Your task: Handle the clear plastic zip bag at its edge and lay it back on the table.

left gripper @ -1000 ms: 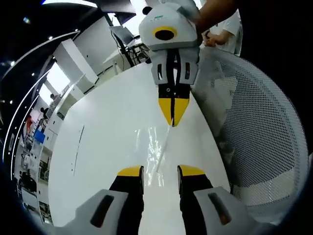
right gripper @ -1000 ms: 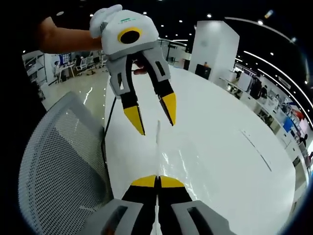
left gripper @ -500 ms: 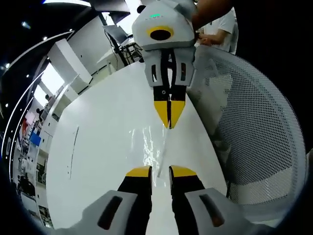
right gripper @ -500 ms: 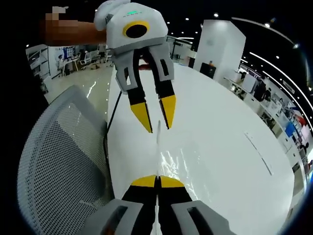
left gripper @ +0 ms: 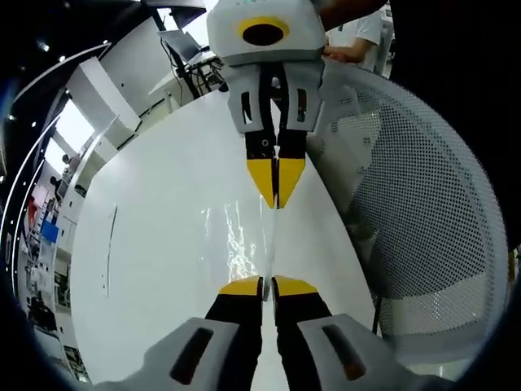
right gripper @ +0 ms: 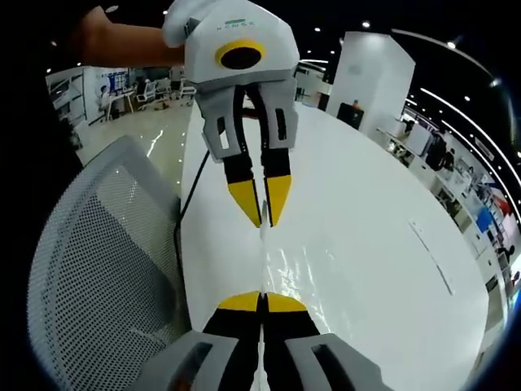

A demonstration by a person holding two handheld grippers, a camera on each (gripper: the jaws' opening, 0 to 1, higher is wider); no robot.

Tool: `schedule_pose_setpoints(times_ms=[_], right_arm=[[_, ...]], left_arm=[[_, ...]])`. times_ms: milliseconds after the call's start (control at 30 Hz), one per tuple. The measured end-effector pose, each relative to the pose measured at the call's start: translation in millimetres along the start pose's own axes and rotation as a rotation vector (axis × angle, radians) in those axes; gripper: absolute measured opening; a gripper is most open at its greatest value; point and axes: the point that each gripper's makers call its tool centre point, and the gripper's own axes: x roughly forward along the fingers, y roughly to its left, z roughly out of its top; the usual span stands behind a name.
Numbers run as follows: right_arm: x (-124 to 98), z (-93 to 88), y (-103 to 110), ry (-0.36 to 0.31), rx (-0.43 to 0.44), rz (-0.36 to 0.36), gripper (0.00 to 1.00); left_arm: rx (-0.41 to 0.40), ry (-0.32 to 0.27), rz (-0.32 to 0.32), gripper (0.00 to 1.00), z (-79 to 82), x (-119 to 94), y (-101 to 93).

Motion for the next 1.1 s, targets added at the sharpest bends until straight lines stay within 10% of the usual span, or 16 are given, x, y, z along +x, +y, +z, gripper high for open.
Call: schedule_pose_setpoints(times_ms=[1100], right_arm=[[-5.8,39.8,3.8,-0.138,-0.073,-0.027,0.13]], left_arm=[[-0.003,0.005,-0.03,0.0,5.2,-4.6,-5.4]])
